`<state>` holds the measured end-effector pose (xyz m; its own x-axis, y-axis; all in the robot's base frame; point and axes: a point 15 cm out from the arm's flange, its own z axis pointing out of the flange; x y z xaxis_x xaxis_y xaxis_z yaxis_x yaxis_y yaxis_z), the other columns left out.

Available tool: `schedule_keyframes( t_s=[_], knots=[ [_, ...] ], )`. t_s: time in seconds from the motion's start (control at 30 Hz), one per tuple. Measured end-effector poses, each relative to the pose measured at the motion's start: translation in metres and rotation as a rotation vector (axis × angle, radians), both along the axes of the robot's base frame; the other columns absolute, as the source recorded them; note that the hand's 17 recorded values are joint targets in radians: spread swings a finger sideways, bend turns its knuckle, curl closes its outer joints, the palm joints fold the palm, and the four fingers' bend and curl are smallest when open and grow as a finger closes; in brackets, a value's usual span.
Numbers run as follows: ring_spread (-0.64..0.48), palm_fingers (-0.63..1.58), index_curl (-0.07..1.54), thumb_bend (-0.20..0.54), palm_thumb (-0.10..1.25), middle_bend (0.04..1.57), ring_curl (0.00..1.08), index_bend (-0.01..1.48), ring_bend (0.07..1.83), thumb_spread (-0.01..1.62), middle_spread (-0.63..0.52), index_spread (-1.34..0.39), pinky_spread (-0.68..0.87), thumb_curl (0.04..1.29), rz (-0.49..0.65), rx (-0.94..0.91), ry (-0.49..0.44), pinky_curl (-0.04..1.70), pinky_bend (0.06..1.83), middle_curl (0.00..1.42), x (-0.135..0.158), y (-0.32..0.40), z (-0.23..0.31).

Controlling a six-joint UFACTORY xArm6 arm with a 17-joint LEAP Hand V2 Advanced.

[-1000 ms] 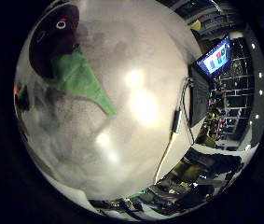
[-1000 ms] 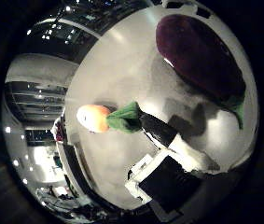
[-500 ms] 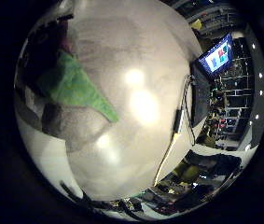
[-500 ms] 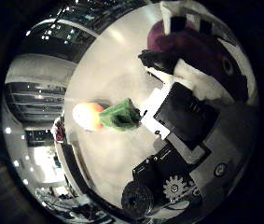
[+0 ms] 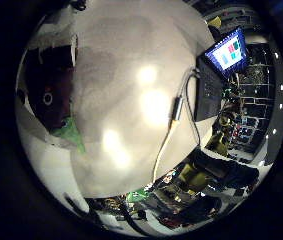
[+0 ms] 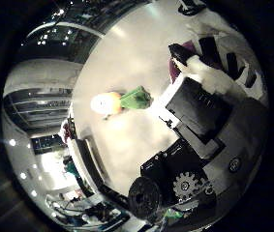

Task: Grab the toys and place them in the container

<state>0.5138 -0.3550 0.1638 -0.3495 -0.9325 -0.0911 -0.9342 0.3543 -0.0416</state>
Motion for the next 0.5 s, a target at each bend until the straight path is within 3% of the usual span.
schedule_keyframes(
  t_s=[0.17,0.5],
  knots=[
    [-0.16,1.19,0.73,-0.021,1.05,1.3,0.56,1.07,1.45,0.59,-0.11,-0.25,-0.19,0.77,0.058,-0.018,-0.05,0.82,1.25,0.61,-0.008,0.015,0.07],
    [-0.16,1.19,0.74,-0.02,1.04,1.32,0.56,1.07,1.46,0.61,-0.11,-0.26,-0.19,0.82,0.221,0.081,-0.09,0.89,1.21,0.6,-0.065,0.13,0.173]
  ],
)
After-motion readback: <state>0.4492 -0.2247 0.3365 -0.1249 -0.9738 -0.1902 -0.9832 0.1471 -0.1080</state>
